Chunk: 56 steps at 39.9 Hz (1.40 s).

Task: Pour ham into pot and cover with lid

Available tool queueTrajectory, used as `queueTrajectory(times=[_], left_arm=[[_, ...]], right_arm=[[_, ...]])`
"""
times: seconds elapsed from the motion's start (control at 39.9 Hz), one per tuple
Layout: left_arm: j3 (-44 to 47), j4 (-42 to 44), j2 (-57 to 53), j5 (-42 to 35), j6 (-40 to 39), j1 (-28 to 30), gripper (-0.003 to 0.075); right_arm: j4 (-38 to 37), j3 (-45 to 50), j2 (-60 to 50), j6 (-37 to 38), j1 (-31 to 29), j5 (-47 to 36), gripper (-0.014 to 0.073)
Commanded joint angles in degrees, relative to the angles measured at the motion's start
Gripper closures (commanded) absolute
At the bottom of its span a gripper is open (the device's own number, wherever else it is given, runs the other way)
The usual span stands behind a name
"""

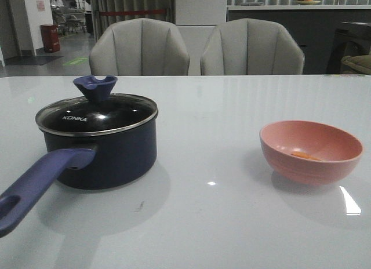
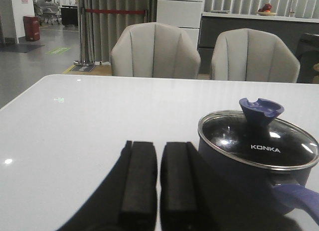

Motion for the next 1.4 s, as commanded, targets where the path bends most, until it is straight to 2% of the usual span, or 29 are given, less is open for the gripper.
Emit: queueTrajectory(times=[0.0,0.9,1.0,1.13,1.2,1.28,1.38], left_arm=[[1.2,0.0,-0.9,-4.6,-0.7,0.0,0.0589],[1.2,0.0,-0.9,-6.0,-0.7,0.0,0.0589],[1.2,0.0,-0.9,-11.4,-0.7,0.0,0.0589],[1.2,0.0,-0.9,-25.5,-0.7,0.0,0.0589],[0.1,0.0,-0.9,-29.7,-0.7,0.0,0.0589],[-2.4,0.0,-0.3,-28.4,-0.7,0.0,0.0589],[-8.6,-0.6,2.0,-20.7,-0.7,0.0,0.0589]], right_arm=[[0.0,-0.3,-1.1,-0.4,0.1,-4.6,0.0447],[0.0,-0.3,-1.1,-0.4,0.1,-4.6,0.0447],[0.0,-0.3,-1.1,-0.4,0.1,-4.6,0.0447],[0.0,-0.3,-1.1,-0.4,0.1,-4.6,0.0447],[0.0,-0.3,-1.1,-0.4,0.1,-4.6,0.0447],[0.0,-0.3,-1.1,-0.4,0.1,-4.6,0.0447],[0.0,-0.3,-1.1,-0.4,0.1,-4.6,0.0447]])
